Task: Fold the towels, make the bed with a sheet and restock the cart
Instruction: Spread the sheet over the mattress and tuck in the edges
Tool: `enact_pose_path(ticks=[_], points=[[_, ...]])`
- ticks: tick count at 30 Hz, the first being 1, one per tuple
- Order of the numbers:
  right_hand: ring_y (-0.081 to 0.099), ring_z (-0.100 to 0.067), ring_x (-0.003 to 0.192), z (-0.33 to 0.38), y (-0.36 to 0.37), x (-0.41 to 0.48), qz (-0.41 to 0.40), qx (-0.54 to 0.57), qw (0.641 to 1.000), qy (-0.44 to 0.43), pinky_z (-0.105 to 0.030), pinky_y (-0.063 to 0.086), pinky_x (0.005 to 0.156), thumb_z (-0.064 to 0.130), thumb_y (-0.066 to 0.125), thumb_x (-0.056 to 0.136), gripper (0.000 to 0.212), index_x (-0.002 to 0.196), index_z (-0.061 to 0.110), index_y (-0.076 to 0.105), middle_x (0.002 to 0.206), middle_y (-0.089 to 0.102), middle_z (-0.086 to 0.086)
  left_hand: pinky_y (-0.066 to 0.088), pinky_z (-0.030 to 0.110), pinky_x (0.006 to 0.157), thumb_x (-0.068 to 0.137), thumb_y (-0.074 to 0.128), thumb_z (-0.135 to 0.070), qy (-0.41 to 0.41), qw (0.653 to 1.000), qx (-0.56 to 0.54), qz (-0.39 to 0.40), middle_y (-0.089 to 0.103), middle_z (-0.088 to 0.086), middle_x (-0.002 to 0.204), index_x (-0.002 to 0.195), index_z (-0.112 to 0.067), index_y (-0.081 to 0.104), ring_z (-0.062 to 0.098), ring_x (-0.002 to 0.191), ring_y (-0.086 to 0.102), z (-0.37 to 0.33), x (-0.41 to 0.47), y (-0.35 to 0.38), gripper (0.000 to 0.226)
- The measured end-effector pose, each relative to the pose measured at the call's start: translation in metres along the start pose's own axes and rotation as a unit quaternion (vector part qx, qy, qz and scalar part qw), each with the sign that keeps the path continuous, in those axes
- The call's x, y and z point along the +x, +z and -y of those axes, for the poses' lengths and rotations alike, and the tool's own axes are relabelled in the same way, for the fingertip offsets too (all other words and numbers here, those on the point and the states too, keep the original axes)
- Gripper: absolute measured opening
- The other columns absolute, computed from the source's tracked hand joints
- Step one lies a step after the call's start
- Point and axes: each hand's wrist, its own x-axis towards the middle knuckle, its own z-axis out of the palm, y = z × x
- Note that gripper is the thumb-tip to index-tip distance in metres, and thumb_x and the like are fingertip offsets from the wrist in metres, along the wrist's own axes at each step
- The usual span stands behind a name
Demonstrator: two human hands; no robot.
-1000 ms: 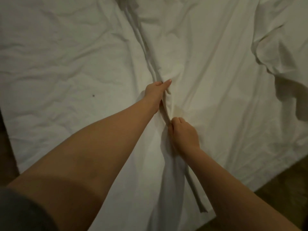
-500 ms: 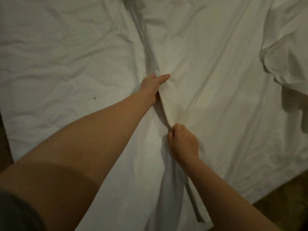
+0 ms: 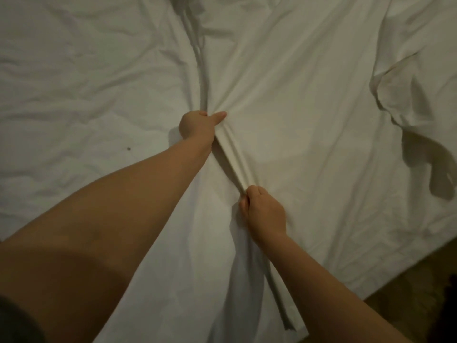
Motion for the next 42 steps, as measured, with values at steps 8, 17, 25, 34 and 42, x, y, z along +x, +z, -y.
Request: enact_pose_path(ticks=[8,17,25,34,42], points=[[0.057,-0.024,0.083,0.005,-0.01,0.003,-0.008,0.073,0.996,0.056,-0.033,0.038,0.067,0.044,0.039,0.098,0.031,0.093,0.018,0.053,0.093,0.058,-0.003,0.051,0.036,0.092,0.087,0.066,-0.035,-0.1,0.968,-0.185,0.139,0.068,0.005,0.095,0.106,-0.008,0.063,0.02,0.089,0.065,-0.011,0.003,-0.005,0.034],[0.044,-0.026,0.109,0.019,-0.025,0.065,-0.039,-0.004,0.999,-0.029,-0.036,0.037,0.087,0.035,0.049,0.093,0.034,0.121,0.016,0.049,0.122,0.049,-0.007,0.054,0.035,0.085,0.084,0.068,-0.01,-0.088,0.976,-0.172,0.101,0.068,0.013,0.103,0.108,0.0,0.064,0.026,0.091,0.065,-0.012,0.008,0.002,0.026],[0.041,-0.023,0.118,0.045,-0.033,0.144,-0.027,0.092,0.993,-0.071,-0.035,0.032,0.094,0.041,0.047,0.093,0.041,0.126,0.019,0.045,0.127,0.046,-0.004,0.052,0.035,0.087,0.097,0.046,-0.04,-0.146,0.922,-0.335,0.125,0.066,0.012,0.114,0.122,-0.005,0.058,0.026,0.1,0.064,-0.041,0.036,0.013,0.045],[0.05,-0.016,0.102,0.036,-0.051,0.212,-0.028,0.226,0.969,-0.098,-0.03,0.043,0.09,0.029,0.046,0.095,0.03,0.12,0.013,0.051,0.114,0.051,-0.002,0.056,0.026,0.066,0.096,0.054,-0.02,-0.146,0.94,-0.281,0.129,0.066,0.006,0.087,0.095,-0.009,0.061,0.019,0.079,0.064,-0.072,0.064,0.028,0.014],[0.051,-0.005,0.077,0.035,-0.045,0.231,-0.055,0.304,0.951,0.004,-0.024,0.04,0.073,0.029,0.046,0.094,0.011,0.101,0.021,0.05,0.094,0.056,0.005,0.057,0.03,0.067,0.087,0.061,-0.009,-0.188,0.917,-0.307,0.169,0.07,0.007,0.077,0.09,-0.007,0.064,0.02,0.073,0.066,-0.078,0.079,0.013,0.004]])
